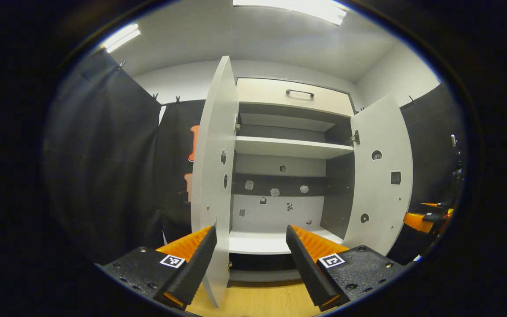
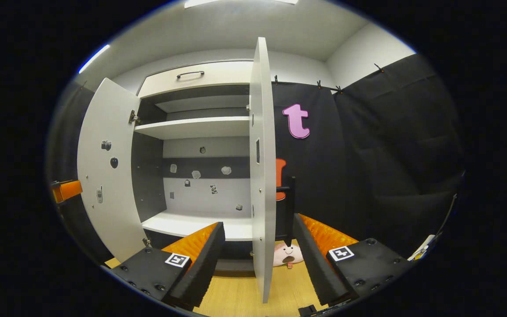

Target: Open the right door of the double-door shoe cabinet with the right hand, and open the left door with the left hand.

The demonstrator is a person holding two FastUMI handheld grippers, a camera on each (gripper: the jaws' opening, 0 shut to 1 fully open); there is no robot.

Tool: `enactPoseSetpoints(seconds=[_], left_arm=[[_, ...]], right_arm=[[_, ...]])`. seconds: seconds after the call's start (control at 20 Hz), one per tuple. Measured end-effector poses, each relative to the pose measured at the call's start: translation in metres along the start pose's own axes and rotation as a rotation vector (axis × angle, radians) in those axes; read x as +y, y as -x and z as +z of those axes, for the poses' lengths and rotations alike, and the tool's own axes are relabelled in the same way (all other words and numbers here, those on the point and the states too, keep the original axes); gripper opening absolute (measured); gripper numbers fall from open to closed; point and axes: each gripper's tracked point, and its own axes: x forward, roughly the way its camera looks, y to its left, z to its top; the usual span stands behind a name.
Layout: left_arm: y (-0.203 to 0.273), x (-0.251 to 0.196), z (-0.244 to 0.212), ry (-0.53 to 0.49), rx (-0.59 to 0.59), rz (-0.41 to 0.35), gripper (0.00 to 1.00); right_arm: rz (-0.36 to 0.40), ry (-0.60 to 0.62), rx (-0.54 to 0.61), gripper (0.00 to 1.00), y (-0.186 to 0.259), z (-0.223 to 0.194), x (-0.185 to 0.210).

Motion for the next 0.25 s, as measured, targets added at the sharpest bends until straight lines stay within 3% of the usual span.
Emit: enactPoseSetpoints(seconds=[0.25], left_arm=[[-0.0025, -0.0002, 0.0039, -0.002, -0.018, 0.008, 0.92]], right_arm=[[0.001, -0.001, -0.001, 0.99, -0.0007, 0.0007, 0.0009]])
